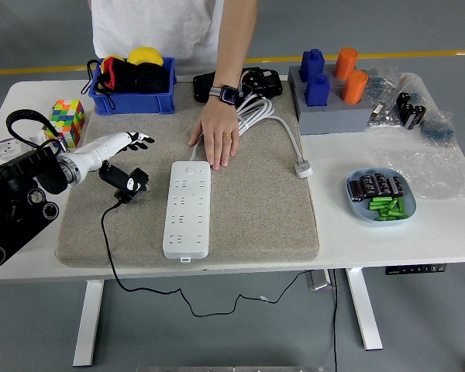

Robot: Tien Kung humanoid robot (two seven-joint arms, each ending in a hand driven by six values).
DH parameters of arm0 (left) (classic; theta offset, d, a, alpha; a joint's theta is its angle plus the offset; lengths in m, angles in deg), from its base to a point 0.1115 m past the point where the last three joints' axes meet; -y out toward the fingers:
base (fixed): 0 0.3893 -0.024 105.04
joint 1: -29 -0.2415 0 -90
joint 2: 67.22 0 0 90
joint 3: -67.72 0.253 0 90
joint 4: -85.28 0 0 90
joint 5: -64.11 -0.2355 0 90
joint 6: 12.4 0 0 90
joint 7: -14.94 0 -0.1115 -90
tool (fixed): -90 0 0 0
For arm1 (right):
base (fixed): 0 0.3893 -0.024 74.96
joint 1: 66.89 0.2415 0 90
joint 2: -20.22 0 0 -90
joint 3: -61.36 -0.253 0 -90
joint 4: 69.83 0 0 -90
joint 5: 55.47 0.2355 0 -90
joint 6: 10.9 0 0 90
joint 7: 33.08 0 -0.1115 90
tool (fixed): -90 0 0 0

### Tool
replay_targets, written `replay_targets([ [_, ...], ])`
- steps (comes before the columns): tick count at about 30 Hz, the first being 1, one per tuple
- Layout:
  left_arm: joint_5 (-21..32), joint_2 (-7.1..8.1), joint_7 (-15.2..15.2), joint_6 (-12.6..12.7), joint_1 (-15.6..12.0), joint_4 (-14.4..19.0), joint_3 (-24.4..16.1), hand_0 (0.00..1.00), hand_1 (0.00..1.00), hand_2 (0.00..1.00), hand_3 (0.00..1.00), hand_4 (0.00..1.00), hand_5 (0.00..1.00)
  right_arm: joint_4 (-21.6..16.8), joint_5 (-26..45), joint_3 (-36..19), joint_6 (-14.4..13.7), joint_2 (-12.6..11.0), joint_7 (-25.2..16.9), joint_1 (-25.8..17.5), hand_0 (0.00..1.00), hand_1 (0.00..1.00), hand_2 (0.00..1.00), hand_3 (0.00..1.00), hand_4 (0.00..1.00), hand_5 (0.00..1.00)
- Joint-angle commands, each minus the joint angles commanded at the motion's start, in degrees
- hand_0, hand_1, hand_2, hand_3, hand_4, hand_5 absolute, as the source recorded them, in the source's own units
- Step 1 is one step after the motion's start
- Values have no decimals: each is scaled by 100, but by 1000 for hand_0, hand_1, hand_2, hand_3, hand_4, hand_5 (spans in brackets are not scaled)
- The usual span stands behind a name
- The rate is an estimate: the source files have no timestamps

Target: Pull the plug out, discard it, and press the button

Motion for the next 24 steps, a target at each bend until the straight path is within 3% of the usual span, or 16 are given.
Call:
replay_targets([
  [2, 25, 6, -8, 26, 9, 184, -19, 759, 820, 822, 885, 972, 2, -1, -5, -1, 0, 0, 0, -1, 750, 684, 665, 673, 759, 664],
  [3, 33, 6, -8, 27, 16, 284, -19, 594, 704, 707, 848, 871, 2, -1, -3, -1, 0, -1, 0, -3, 749, 684, 666, 673, 759, 664],
  [8, 302, -75, -15, -15, 136, 649, 112, 594, 704, 707, 848, 871, 2, 2, 3, 16, 0, -4, 0, -6, 749, 684, 666, 673, 759, 664],
  [9, 431, -119, -10, -32, 185, 635, 161, 294, 358, 382, 740, 606, 2, 2, 8, 23, 2, -5, 1, -4, 749, 684, 665, 673, 759, 663],
  [14, 669, -366, 93, -118, 477, 325, 457, 294, 358, 382, 740, 606, 2, -4, 22, 37, 4, -7, 0, 10, 749, 684, 665, 673, 759, 663],
  [15, 721, -414, 121, -128, 556, 252, 547, 141, 154, 191, 688, 228, 2, -2, 26, 38, 1, -11, -1, 12, 751, 684, 665, 673, 759, 663],
  [20, 1104, -623, 254, -142, 876, -114, 897, 141, 154, 191, 688, 228, 2, 4, 40, 74, 1, -36, 1, 18, 751, 684, 665, 673, 759, 663],
  [21, 1159, -649, 284, -159, 909, -161, 934, 25, 32, 113, 673, 30, 2, 4, 42, 80, 0, -40, 1, 20, 749, 684, 665, 673, 759, 663],
  [24, 1377, -741, 496, -317, 1038, -356, 1109, 25, 32, 113, 673, 30, 2, 5, 51, 106, 2, -45, 3, 26, 749, 684, 665, 673, 759, 663],
])
